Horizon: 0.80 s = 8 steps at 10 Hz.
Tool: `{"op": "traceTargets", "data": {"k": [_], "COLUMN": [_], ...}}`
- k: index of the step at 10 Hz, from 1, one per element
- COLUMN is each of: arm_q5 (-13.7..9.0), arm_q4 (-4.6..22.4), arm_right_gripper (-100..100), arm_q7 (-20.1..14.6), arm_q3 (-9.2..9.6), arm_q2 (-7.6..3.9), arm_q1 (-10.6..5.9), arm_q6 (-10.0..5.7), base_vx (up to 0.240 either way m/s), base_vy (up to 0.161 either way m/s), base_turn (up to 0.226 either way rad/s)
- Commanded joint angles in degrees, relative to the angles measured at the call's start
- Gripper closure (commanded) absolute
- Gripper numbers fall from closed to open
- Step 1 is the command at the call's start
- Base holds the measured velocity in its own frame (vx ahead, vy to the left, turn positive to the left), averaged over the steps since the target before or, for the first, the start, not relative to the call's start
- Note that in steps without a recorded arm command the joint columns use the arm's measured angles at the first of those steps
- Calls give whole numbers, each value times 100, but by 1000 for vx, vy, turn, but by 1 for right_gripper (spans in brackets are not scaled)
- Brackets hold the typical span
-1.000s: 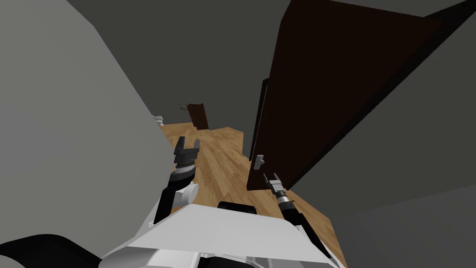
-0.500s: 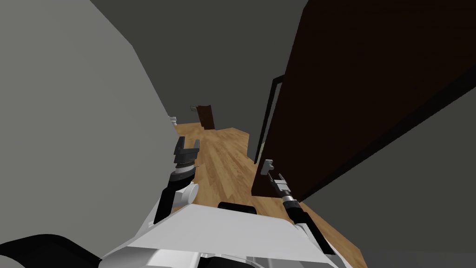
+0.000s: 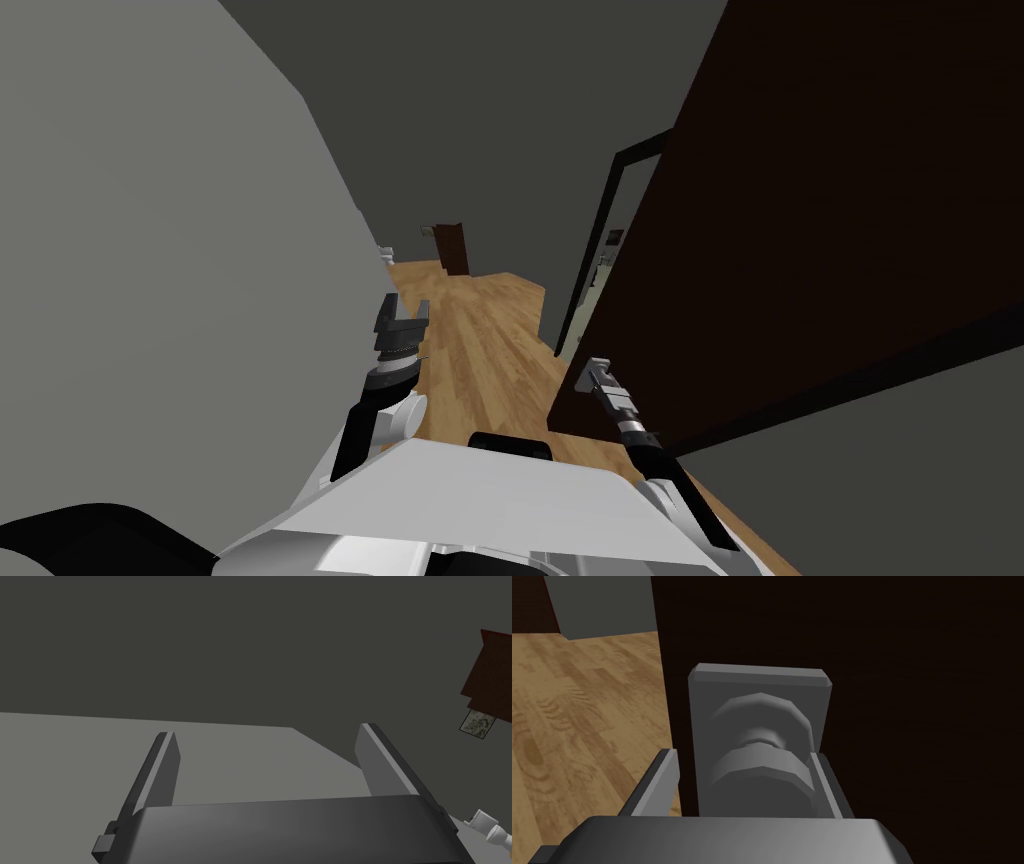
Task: Pull the door open
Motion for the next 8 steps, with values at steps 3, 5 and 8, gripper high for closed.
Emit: {"op": "traceTargets", "data": {"k": [3,5,8], "arm_q5": [8,8,73], "arm_q4": [-12,-12,-121], "arm_right_gripper": [100,100,100], "arm_q7": [6,6,-86], "arm_q3": [23,23,34], "arm_q2": [10,10,-113], "arm_q1": [4,4,311], "arm_q6": [7,7,-222], "base_vx": [-14,0,-125], "base_vy": [-14,0,-66], "base_turn": [4,0,214]}}
